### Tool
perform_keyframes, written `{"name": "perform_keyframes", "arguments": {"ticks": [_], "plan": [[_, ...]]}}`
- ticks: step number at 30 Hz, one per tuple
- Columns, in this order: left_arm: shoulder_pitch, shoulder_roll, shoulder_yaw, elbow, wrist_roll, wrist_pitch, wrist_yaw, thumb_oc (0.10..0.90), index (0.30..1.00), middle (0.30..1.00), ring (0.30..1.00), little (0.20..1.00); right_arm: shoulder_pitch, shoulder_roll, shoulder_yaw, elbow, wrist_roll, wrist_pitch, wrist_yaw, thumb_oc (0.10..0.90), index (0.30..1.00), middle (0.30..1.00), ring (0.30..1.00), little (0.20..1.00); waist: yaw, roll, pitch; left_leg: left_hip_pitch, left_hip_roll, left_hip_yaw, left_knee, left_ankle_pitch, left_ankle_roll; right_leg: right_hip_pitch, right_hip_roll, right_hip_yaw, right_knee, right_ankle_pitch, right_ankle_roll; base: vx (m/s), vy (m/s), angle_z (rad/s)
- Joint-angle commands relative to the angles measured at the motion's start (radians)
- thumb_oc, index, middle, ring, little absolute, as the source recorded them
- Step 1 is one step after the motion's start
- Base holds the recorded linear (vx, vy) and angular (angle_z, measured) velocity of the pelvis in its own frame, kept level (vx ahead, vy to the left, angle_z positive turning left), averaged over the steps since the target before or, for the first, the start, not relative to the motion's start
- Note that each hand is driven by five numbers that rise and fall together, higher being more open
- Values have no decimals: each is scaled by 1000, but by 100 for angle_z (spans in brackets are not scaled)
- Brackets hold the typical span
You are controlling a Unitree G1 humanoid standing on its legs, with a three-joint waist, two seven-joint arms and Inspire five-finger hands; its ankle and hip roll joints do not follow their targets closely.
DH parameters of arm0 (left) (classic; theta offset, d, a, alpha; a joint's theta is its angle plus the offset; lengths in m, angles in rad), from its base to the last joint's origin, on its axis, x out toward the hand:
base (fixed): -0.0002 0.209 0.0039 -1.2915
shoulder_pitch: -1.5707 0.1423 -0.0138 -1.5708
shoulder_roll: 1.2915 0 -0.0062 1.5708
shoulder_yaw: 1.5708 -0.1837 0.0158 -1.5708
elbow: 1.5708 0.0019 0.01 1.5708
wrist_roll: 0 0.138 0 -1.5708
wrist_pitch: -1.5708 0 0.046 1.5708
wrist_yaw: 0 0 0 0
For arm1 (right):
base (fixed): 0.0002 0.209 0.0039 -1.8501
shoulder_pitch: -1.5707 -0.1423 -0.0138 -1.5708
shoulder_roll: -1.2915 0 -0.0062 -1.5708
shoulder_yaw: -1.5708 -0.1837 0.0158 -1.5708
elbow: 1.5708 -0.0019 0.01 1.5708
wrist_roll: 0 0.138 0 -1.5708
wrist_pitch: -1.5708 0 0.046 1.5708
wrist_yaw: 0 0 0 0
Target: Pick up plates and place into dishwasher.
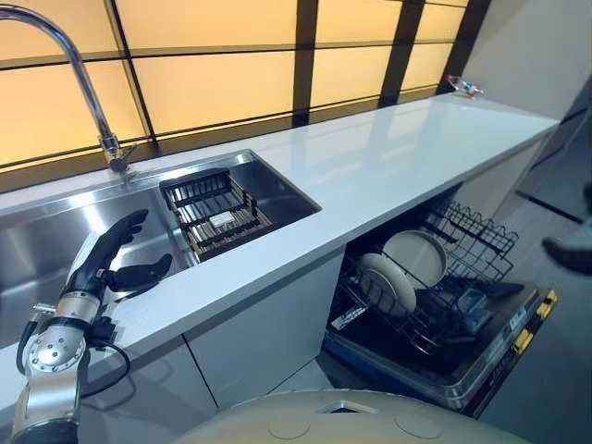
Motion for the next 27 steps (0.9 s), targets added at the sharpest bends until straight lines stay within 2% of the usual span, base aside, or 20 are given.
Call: {"name": "perform_keyframes", "arguments": {"ticks": [1, 5, 8, 12, 16, 18, 21, 24, 27], "plan": [[-12, 74, 16, 12, 29, -76, 33, 800, 900, 900, 900, 900, -180, -75, 4, -46, 39, -101, -56, 800, 900, 900, 900, 900, 42, -18, -47, -38, -30, -17, 27, -33, -1, -141, 58, -59, 46, 126, 34, -98, 4, -1], [-18, 84, 31, 31, 13, -85, 52, 800, 900, 900, 900, 900, -180, -64, 6, -35, 46, -62, -111, 800, 900, 900, 900, 900, 34, -17, -40, -46, -30, -6, 22, -33, -2, -159, 59, -60, 58, 122, 35, -112, 16, 0], [-20, 82, 41, 29, -9, -76, 50, 800, 900, 900, 900, 900, -167, -52, 2, -16, 66, 2, -99, 800, 900, 900, 900, 900, 27, -15, -36, -53, -30, 1, 26, -36, 0, -169, 60, -55, 66, 117, 33, -100, 0, 1], [-28, 96, 38, 26, -2, -70, 74, 800, 900, 900, 900, 900, -148, -31, 17, 36, 87, 33, -99, 800, 900, 900, 900, 900, 17, -11, -25, -61, -30, 11, 39, -43, 5, -179, 58, -50, 76, 111, 28, -120, -28, -2], [-61, 145, 29, 45, -4, -80, 112, 800, 900, 900, 900, 900, -162, -4, 47, 125, 186, 66, -183, 800, 900, 900, 900, 900, 4, -2, -17, -71, -31, 25, 48, -52, 9, -192, 56, -44, 75, 108, 28, -158, -55, -11], [-81, 167, 22, 39, 0, -70, 127, 800, 900, 900, 900, 900, -175, 13, 48, 170, 241, 84, -235, 800, 900, 900, 900, 900, -3, 6, -14, -78, -31, 33, 50, -54, 8, -197, 55, -40, 69, 107, 29, -126, -42, -10], [-106, 186, 3, 30, -8, -43, 143, 800, 900, 900, 900, 900, -189, 28, 56, 213, 302, 125, -246, 800, 900, 900, 900, 900, -15, 22, -4, -83, -29, 39, 53, -55, 7, -204, 53, -36, 69, 102, 26, -78, -22, -20], [-119, 198, 0, 7, -24, -14, 137, 800, 900, 900, 900, 900, -189, 46, 66, 242, 320, 151, -244, 800, 900, 900, 900, 900, -22, 34, 5, -88, -28, 41, 56, -52, 8, -210, 50, -33, 80, 94, 22, -41, -1, -10], [-135, 206, -11, -20, -42, 27, 129, 800, 900, 900, 900, 900, -180, 63, 94, 275, 307, 147, -224, 800, 900, 900, 900, 900, -33, 52, 18, -92, -29, 40, 54, -45, 8, -219, 43, -30, 99, 87, 18, -25, 29, -3]]}}
